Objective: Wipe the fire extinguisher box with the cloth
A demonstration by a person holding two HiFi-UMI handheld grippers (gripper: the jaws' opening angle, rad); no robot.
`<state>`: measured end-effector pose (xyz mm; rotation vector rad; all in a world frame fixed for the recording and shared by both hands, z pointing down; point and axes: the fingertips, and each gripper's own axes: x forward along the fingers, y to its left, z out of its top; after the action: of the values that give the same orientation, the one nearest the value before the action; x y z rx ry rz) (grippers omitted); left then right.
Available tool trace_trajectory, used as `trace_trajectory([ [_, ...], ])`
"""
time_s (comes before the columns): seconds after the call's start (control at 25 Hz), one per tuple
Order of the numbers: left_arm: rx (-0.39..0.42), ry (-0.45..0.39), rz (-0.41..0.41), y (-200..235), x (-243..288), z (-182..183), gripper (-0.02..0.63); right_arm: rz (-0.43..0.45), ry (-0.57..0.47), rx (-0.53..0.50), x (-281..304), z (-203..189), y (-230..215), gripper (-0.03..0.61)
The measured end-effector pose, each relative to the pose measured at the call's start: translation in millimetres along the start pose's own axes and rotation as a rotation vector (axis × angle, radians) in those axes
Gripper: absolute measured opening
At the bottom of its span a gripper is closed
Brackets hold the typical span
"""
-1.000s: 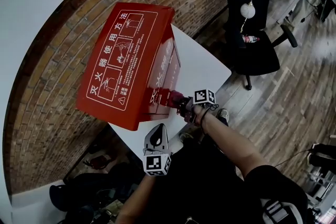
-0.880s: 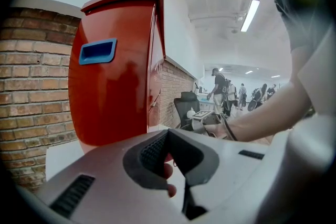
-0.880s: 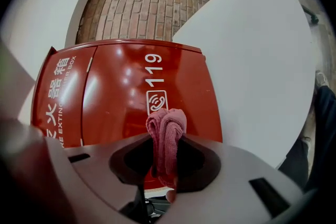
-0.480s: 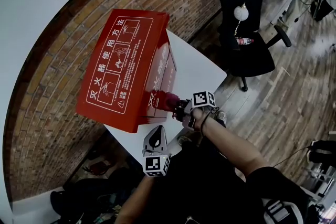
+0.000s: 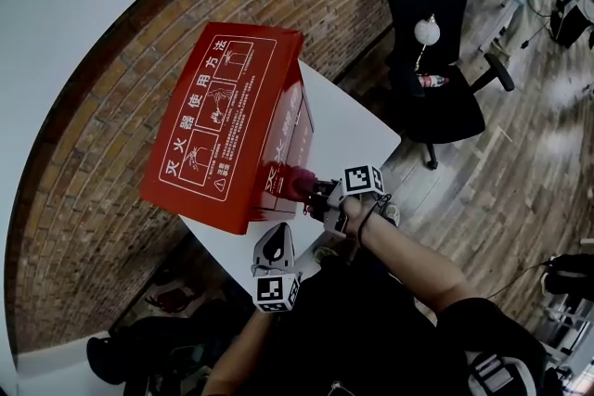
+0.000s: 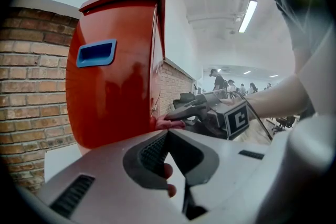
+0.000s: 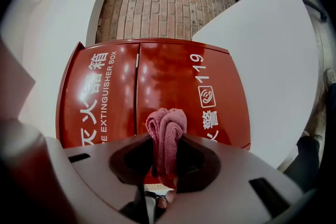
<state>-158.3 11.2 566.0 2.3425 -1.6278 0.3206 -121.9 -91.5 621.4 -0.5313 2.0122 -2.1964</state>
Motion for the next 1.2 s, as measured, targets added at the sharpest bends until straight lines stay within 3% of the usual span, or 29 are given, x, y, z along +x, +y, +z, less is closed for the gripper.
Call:
trace_trajectory([
  [0.36, 0.008, -0.005, -0.004, 1, -2, 3, 0.028, 0.057, 0.01, -0.017, -6, -4, 39, 0.106],
  [0.84, 0.018, -0.014, -0.004, 4, -7, 5, 0.028, 0.07, 0.011, -0.021, -11, -7, 62, 0.106],
  [1.2, 0.02, -0.012, 0.002, 9, -8, 3, 0.028, 0.161, -0.006, -0.002, -16, -10, 97, 0.106],
])
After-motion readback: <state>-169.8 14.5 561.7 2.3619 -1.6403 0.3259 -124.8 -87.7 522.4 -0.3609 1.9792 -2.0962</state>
